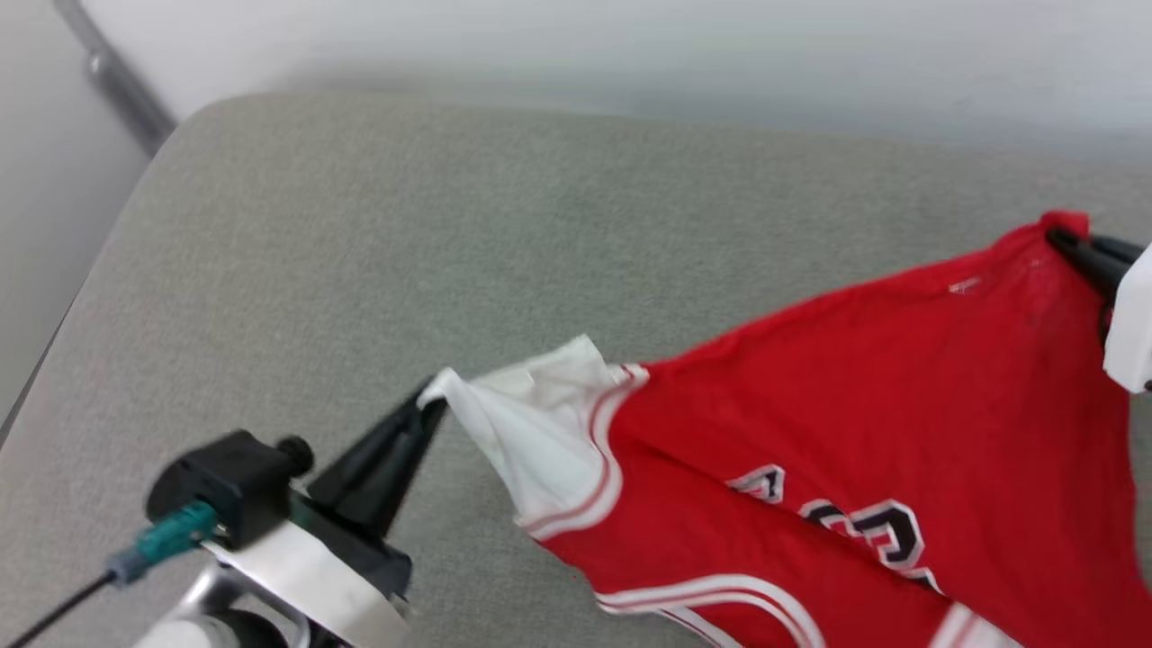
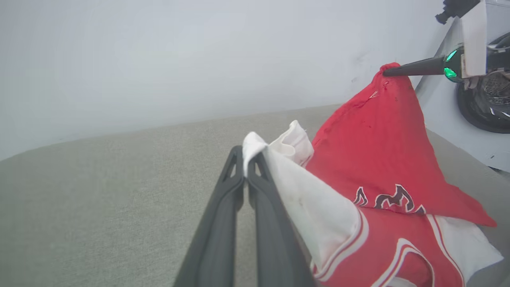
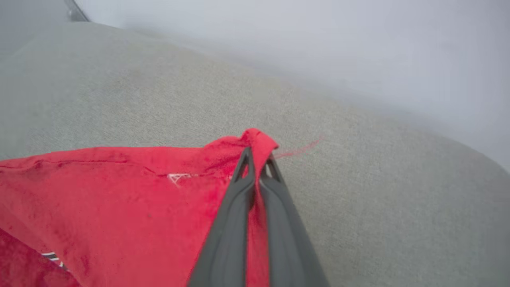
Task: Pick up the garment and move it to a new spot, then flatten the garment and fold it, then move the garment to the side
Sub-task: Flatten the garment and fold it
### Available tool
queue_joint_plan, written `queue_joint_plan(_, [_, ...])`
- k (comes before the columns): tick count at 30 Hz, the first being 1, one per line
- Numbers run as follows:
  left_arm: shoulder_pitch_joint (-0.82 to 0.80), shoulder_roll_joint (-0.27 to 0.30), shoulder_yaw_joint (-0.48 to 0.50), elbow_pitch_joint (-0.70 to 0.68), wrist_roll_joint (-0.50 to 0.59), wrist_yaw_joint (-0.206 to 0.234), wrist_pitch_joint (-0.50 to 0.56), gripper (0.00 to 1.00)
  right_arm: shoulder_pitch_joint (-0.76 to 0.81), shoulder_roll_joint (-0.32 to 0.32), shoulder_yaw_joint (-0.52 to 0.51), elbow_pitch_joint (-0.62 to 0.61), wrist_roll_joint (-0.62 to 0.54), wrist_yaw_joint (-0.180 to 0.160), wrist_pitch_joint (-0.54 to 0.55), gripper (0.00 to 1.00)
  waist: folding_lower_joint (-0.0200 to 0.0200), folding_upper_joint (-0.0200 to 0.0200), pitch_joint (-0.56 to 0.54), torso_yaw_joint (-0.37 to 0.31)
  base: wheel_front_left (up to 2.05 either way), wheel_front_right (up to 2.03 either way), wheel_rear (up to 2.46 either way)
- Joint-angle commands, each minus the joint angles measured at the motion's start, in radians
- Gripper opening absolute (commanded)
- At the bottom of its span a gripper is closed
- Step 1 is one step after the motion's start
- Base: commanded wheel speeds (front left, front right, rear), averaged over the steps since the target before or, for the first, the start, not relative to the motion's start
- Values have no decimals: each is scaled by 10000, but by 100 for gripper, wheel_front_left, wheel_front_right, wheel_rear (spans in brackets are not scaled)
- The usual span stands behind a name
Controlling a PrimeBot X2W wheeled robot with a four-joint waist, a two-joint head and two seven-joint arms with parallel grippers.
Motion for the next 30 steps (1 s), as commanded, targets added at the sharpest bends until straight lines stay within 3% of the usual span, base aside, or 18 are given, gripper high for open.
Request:
queue_joint_plan(1, [-201,120,184,-183,23,69,14,0,-71,-88,1,-254,80,-3,-209,0,0,0,-557,-536,0,0,0])
queue_joint_plan(7, [-749,530,1226,-1044,-80,385,-85,0,-270,-275,-171,-1472,228,-3,-1309,0,0,0,-935,-1183,0,0,0])
queue_joint_plan(13, [-1498,680,2232,-1508,-211,800,-229,0,-323,8,-683,-2305,64,-3,-1966,0,0,0,-1196,-1749,0,0,0])
queue_joint_plan(23, [-3170,1165,3405,-2025,-257,1219,184,0,-561,600,-1212,-3766,-295,-3,-2371,0,0,0,-1095,-2496,0,0,0])
queue_joint_plan(30, [-4849,1491,4212,-1925,-382,1436,340,0,-968,596,-1443,-4622,-733,-3,-2636,0,0,0,-581,-2839,0,0,0])
